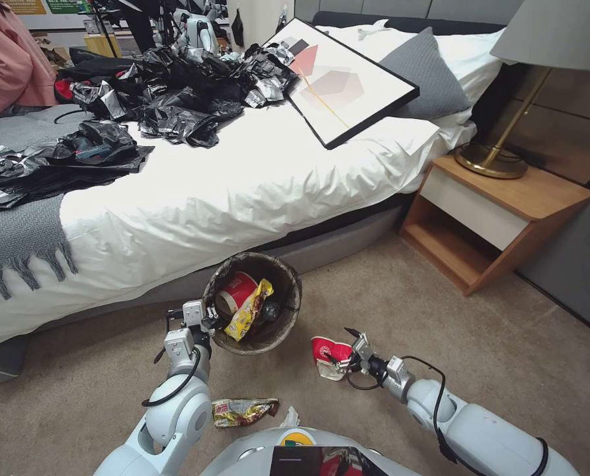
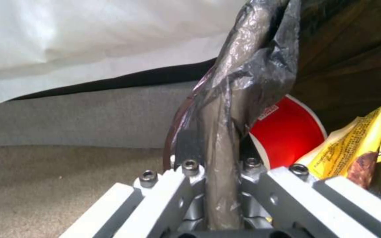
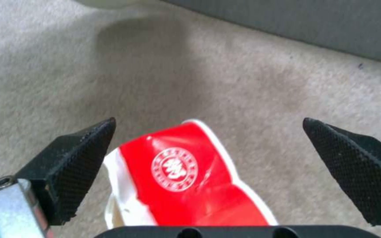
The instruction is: Pick up the trash bin, then pick up the garbage from the floor and place it into the trash bin.
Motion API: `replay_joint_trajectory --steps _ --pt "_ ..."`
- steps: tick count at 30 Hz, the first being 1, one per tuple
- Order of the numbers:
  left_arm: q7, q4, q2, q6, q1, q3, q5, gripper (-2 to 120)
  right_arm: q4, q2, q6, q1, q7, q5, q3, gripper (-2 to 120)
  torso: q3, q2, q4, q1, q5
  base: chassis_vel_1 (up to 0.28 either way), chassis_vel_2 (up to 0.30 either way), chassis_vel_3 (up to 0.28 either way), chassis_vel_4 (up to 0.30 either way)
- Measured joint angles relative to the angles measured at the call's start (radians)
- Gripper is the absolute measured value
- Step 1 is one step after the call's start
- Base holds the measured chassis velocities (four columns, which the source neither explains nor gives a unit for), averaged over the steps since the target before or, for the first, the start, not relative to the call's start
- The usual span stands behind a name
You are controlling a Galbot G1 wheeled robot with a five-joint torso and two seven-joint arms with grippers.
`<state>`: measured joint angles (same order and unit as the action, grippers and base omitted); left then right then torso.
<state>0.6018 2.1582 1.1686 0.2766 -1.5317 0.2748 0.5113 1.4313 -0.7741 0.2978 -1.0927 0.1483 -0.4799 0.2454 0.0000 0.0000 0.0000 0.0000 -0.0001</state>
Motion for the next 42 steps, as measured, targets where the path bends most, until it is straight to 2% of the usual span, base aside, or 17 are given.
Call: replay_joint_trajectory --steps 33,36,37,38,40,41,42 --pt "0.0 0.003 0.005 -0.006 0.009 0.0 0.0 0 -0.213 -0.113 0.042 -0.032 -0.007 0.134 0.021 100 0.0 0.0 -0.0001 0.0 0.0 0.0 0.0 0.0 0.0" --pt "0.001 0.003 0.005 -0.006 0.009 0.0 0.0 0 -0.223 -0.118 0.045 -0.031 -0.007 0.14 0.018 97 0.0 0.0 0.0 0.0 0.0001 0.0 0.0 0.0 0.0" --pt "0.001 0.003 0.004 -0.007 0.009 0.0 0.0 0 -0.233 -0.123 0.05 -0.031 -0.008 0.145 0.015 89 0.0 0.0 0.0 0.0 0.0 0.0 0.0 0.0 0.0" --pt "0.001 0.003 0.004 -0.007 0.009 0.0 0.0 0 -0.233 -0.123 0.05 -0.031 -0.008 0.145 0.015 89 0.0 0.0 0.0 0.0 0.0 0.0 0.0 0.0 0.0" --pt "0.001 0.002 0.003 -0.007 0.01 0.0 0.0 0 -0.243 -0.126 0.056 -0.031 -0.007 0.151 0.012 79 0.0 0.0 0.0 0.0 0.0001 0.0 0.0 0.0 0.0" --pt "0.001 0.002 0.003 -0.007 0.01 0.0 0.0 0 -0.243 -0.126 0.056 -0.031 -0.007 0.151 0.012 79 0.0 0.0 0.0 0.0 0.0001 0.0 0.0 0.0 0.0" --pt "0.001 0.001 0.002 -0.008 0.011 0.0 0.0 0 -0.246 -0.127 0.058 -0.031 -0.007 0.153 0.01 74 0.0 0.0 0.0 0.0 0.0001 0.0 0.0 0.0 0.0"
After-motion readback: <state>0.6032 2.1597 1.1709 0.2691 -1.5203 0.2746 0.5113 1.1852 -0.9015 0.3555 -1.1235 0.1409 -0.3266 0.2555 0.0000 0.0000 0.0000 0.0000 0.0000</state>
